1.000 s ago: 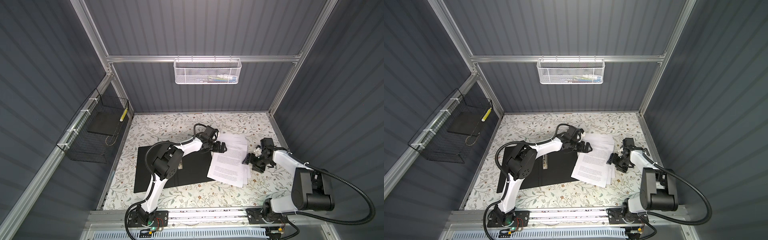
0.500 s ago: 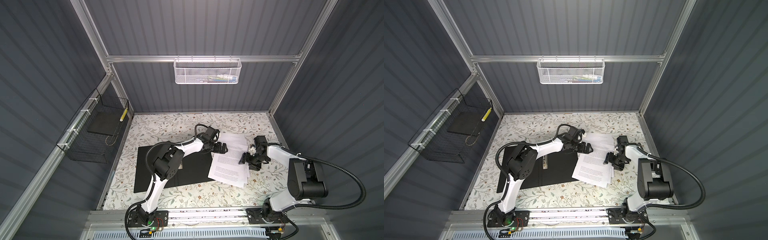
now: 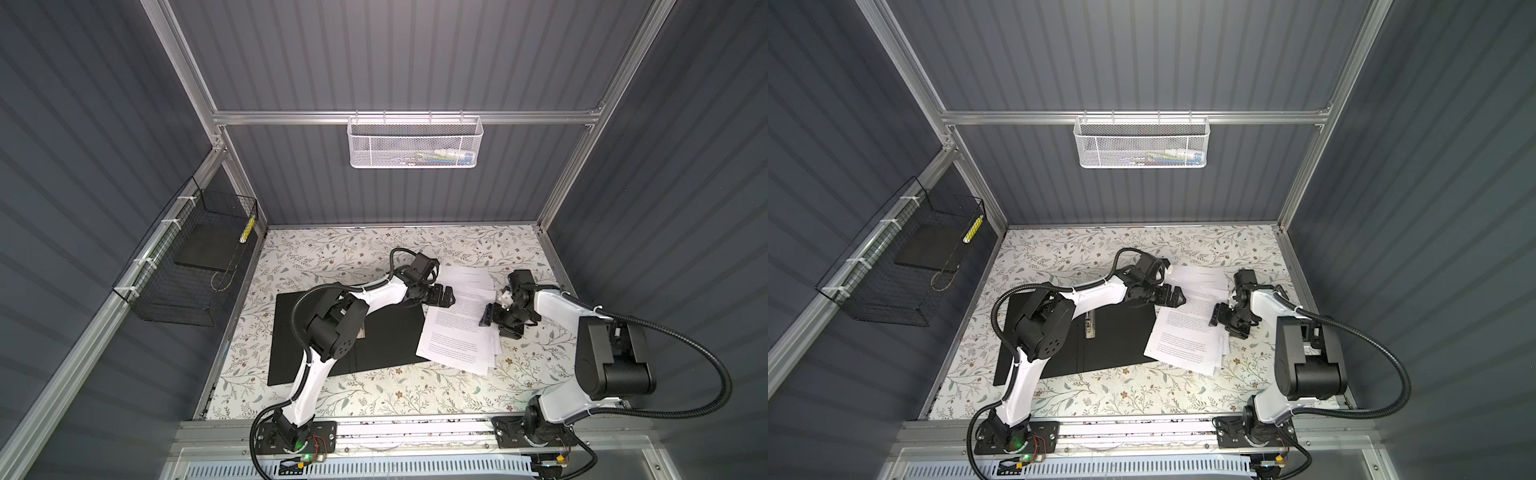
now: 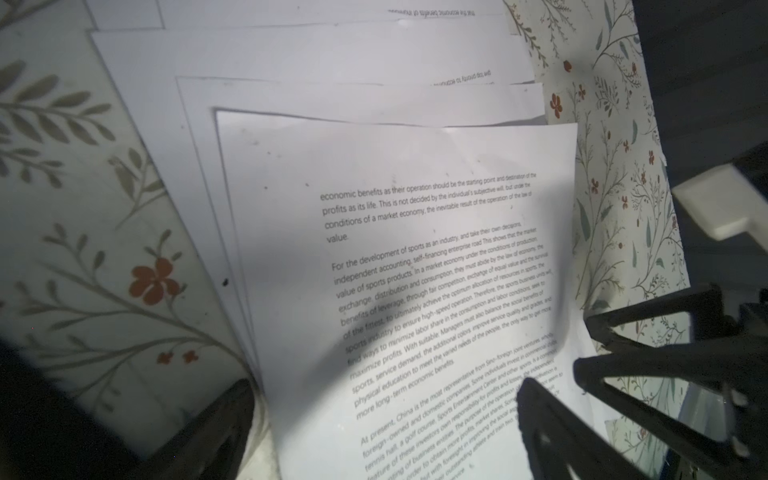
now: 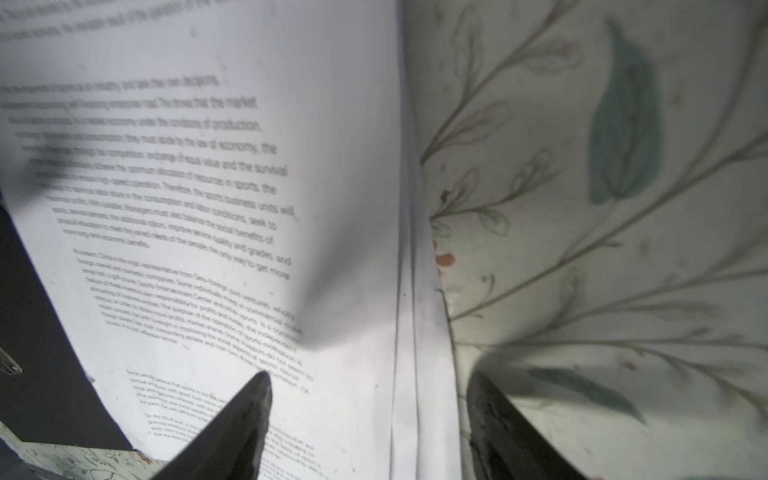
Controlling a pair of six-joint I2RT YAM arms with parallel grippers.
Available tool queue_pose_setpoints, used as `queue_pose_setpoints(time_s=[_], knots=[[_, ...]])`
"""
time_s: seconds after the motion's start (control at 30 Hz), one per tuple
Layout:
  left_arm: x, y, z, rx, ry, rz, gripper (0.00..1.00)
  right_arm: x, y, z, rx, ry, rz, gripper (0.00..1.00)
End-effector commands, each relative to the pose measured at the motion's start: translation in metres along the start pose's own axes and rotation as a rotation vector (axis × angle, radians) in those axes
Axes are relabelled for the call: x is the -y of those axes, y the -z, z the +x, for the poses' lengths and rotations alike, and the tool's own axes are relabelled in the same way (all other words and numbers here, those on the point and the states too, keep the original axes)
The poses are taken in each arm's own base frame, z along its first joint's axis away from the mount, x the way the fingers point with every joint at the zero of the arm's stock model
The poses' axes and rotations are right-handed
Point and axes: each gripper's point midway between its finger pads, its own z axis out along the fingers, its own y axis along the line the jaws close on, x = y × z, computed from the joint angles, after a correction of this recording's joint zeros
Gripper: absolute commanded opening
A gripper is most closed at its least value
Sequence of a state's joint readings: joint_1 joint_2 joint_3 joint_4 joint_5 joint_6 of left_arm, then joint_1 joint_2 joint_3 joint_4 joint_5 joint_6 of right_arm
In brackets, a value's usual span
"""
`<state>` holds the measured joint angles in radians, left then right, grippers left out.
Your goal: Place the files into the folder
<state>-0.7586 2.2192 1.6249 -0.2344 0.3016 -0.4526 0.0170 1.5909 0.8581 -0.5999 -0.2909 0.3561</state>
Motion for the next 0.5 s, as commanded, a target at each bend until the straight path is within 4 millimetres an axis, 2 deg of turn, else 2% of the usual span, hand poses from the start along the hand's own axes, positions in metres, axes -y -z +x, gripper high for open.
queue_pose_setpoints(time_s=[0.0,0.2,0.37,0.47], knots=[[-0.033,-0.016,0.042,-0.118,0.046,-0.078,0.99,0.004,-0.012,0.016,-0.067,-0.015,0.003,0.73],[-0.034,-0.022,0.053,-0.136,0.065,-0.057,0.99,-0.003,-0.012,0.014,-0.077,0.006,-0.011,0.7],[-0.035,-0.023,0.058,-0.138,0.078,-0.048,0.99,-0.032,-0.013,0.016,-0.121,0.016,-0.175,0.67],[-0.033,-0.023,0.062,-0.147,0.084,-0.027,0.99,-0.04,-0.012,0.014,-0.125,0.021,-0.214,0.67]])
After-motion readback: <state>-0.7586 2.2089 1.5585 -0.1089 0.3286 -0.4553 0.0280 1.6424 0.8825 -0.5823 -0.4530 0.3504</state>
